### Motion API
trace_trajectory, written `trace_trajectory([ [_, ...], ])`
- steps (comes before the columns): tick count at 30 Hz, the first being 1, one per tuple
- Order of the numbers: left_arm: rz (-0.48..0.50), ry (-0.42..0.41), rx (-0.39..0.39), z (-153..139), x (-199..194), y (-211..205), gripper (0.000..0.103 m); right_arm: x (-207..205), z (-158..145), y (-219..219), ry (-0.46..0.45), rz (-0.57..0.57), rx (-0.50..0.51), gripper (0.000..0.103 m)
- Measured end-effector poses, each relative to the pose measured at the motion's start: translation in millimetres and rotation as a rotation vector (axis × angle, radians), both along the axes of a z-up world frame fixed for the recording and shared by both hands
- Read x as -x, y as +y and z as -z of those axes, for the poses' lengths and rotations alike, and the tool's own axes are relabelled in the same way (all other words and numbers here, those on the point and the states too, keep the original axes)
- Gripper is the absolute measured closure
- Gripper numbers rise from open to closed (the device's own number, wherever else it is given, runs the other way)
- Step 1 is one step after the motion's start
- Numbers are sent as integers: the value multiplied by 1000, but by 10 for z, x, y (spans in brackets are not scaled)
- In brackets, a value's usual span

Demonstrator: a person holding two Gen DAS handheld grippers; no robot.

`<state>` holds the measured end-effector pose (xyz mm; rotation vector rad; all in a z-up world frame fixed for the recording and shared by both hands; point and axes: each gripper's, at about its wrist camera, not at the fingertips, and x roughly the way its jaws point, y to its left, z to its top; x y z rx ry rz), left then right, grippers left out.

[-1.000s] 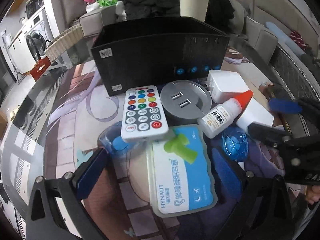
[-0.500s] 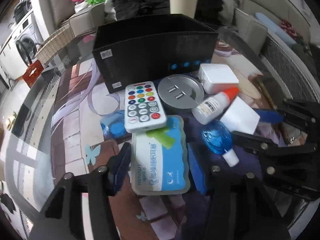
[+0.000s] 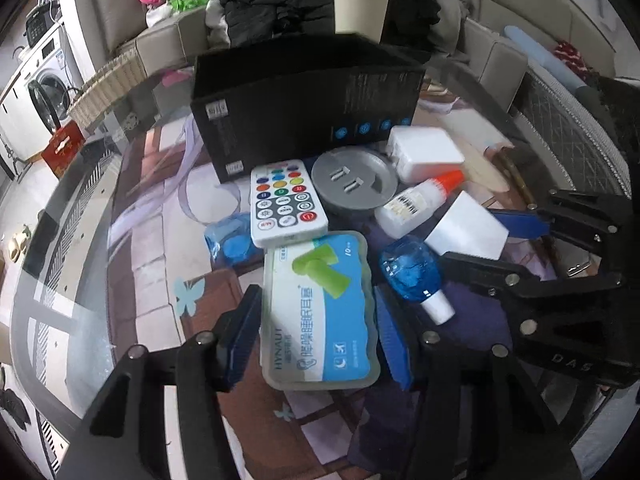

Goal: Organize rigid objects
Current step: 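Lift the earplug case with the left gripper while the right lifts the white charger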

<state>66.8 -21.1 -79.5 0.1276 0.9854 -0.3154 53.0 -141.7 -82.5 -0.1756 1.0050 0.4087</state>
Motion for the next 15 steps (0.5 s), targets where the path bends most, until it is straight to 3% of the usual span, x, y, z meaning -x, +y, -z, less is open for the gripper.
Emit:
trace_trajectory([
  [5, 4, -168, 5, -325, 153, 13, 48, 99, -172, 33, -68, -10, -38, 61],
  [8, -8, -288, 29, -553, 225, 70, 48, 192, -364, 22, -157, -4, -93, 61],
  [15, -50, -590, 138, -1064, 548, 318, 48, 665, -990, -4, -571, -24, -199, 61],
])
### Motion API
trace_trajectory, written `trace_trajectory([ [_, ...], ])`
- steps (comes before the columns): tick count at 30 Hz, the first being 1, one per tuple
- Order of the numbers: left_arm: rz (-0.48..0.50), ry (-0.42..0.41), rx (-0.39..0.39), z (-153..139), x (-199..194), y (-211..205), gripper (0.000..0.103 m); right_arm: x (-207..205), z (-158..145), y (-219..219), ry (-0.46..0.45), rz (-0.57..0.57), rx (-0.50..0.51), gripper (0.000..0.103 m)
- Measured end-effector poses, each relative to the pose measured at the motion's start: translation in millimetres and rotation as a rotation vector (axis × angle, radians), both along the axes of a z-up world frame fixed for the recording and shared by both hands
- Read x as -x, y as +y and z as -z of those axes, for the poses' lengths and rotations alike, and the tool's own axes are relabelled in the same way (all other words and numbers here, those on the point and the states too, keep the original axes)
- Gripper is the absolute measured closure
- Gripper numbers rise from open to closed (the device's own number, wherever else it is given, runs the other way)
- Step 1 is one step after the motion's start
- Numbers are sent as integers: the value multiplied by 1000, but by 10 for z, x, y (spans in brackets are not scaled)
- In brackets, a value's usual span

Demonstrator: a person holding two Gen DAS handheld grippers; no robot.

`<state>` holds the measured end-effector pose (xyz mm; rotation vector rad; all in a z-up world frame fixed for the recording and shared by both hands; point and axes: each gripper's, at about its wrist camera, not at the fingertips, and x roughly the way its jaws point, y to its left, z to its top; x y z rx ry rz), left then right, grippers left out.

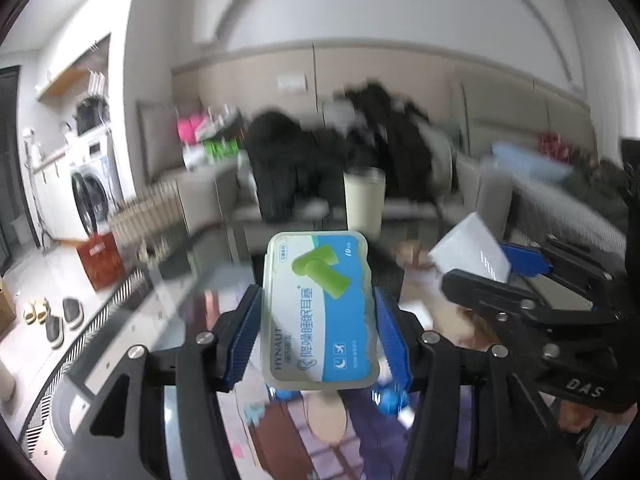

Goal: Organize rigid objects
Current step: 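Lift the earplug case with the left gripper while the right lifts the white charger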

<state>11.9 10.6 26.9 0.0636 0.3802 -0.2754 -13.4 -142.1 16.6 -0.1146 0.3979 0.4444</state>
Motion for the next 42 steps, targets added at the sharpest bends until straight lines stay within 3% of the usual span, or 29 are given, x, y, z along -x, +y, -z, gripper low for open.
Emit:
trace_trajectory([
  [3, -11, -59, 40, -119, 62, 122, 48, 249, -185, 18, -172, -2, -8, 61],
  [6, -16, -86, 54, -172, 109, 190, 48, 382, -288, 41, -236, -16, -17, 61],
  [16, -43, -118, 67, -339, -229, 202, 48, 104, -398, 60, -196, 24, -68, 61],
  [25, -91, -58, 99, -355, -1107, 273, 48, -772, -477, 104, -155, 104, -97, 61],
  [29, -90, 34, 95, -198, -1474, 224, 48, -1246, -386, 152, -84, 129, -89, 61],
  [32, -102, 156, 76, -20, -1717, 152, 48, -1561, -253, 202, 5, 127, -73, 61],
  [36, -106, 294, 27, 172, -1907, 14, 48, -1868, -52, 200, 160, 155, -48, 61],
  [42, -101, 473, 19, 405, -2097, -91, 48, -2211, 321, 108, 409, 173, -12, 61],
])
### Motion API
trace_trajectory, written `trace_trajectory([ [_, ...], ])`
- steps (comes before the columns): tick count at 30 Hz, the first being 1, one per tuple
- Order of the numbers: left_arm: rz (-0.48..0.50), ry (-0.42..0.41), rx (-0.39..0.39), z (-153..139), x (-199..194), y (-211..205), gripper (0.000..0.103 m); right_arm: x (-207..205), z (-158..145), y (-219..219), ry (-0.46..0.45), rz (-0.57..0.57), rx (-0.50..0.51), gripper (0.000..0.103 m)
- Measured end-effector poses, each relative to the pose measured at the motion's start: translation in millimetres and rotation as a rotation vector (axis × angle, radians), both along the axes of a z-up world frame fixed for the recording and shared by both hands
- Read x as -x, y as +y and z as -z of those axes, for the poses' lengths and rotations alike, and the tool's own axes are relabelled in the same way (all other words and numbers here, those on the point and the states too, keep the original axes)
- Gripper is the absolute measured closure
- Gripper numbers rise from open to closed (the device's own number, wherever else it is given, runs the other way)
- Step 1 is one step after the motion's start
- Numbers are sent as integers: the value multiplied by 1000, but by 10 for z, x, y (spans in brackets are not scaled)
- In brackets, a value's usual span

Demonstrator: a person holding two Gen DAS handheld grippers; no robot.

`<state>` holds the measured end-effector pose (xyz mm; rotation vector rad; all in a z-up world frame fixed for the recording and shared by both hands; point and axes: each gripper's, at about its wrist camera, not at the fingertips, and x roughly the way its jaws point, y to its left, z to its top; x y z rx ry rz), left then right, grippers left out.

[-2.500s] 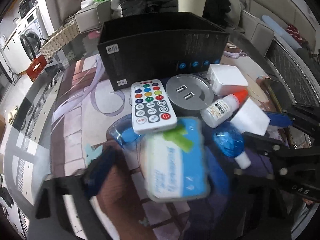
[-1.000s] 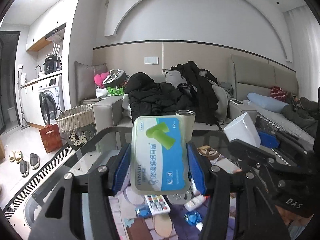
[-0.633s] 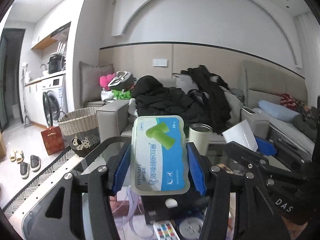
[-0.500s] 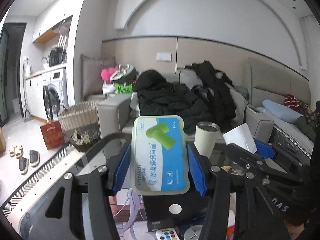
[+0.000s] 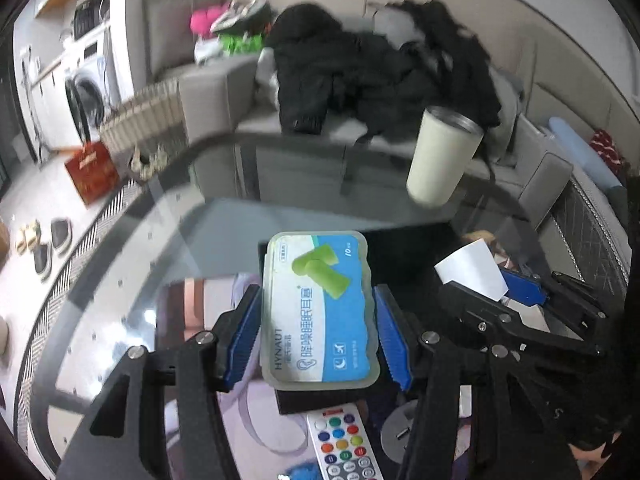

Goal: Organize rigid objects
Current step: 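Lower both held items into the black box and open both grippers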

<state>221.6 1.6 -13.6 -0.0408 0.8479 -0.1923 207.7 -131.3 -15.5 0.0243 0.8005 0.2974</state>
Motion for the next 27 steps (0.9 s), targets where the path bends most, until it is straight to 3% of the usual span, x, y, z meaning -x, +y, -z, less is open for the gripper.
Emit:
trace_trajectory([
  [11, 55, 78, -136, 204, -58, -120, 49, -23, 299, 68, 109, -64, 77, 61],
  [16, 64, 143, -95, 353, -114, -78, 52, 6, 358, 99, 153, -72, 96, 60],
  [27, 66, 137, -86, 364, -79, -75, 48, 14, 288, 35, 179, -72, 47, 60],
])
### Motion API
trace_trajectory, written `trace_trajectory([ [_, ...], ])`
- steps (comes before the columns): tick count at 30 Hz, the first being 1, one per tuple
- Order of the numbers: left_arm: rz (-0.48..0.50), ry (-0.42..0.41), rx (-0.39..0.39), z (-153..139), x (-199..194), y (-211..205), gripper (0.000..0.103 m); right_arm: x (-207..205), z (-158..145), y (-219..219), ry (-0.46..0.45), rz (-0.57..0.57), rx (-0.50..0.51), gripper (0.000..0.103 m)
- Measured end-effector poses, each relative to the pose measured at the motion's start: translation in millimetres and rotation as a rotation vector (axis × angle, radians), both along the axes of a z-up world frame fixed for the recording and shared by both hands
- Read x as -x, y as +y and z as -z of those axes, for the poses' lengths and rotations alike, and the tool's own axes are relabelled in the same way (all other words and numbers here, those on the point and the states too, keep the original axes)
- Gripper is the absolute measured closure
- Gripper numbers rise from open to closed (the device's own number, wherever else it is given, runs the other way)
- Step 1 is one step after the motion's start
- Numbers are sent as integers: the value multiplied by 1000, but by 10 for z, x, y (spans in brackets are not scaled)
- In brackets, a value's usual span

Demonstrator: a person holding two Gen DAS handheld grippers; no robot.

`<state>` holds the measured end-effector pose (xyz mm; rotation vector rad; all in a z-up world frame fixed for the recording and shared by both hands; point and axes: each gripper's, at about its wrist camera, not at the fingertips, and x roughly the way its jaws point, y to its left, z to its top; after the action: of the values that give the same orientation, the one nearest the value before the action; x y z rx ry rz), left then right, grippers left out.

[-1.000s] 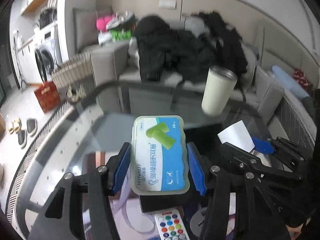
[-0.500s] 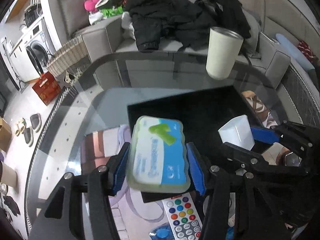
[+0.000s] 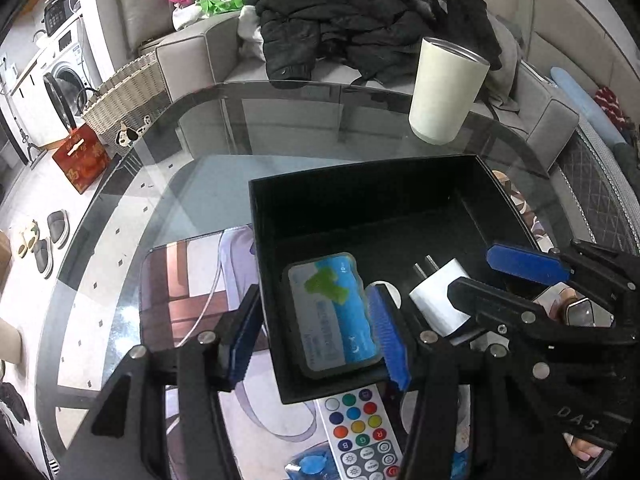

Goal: Organize rigid objects
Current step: 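Lower both held items into the black box and open both grippers, then withdraw both grippers from the black box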

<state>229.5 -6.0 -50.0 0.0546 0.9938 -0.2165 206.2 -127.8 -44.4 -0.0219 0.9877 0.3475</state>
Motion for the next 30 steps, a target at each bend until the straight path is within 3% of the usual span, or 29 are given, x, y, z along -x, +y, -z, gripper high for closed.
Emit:
trace_trajectory([
  [7, -7, -20, 9, -39, 46, -2, 45, 41, -38, -27, -3, 13, -15, 60],
  [17, -37, -195, 73, -439, 306, 89, 37, 248, -340, -88, -129, 33, -66, 59],
  [20, -42, -291, 78, -631, 482, 108, 35, 414, -534, -108, -229, 47, -95, 56],
  [28, -66, -563, 114, -1086, 1086, 218, 33, 1163, -1124, -125, -651, 56, -106, 50],
  [30, -73, -636, 119, -1183, 1287, 262, 25, 1379, -1226, -156, -750, 64, -110, 45],
])
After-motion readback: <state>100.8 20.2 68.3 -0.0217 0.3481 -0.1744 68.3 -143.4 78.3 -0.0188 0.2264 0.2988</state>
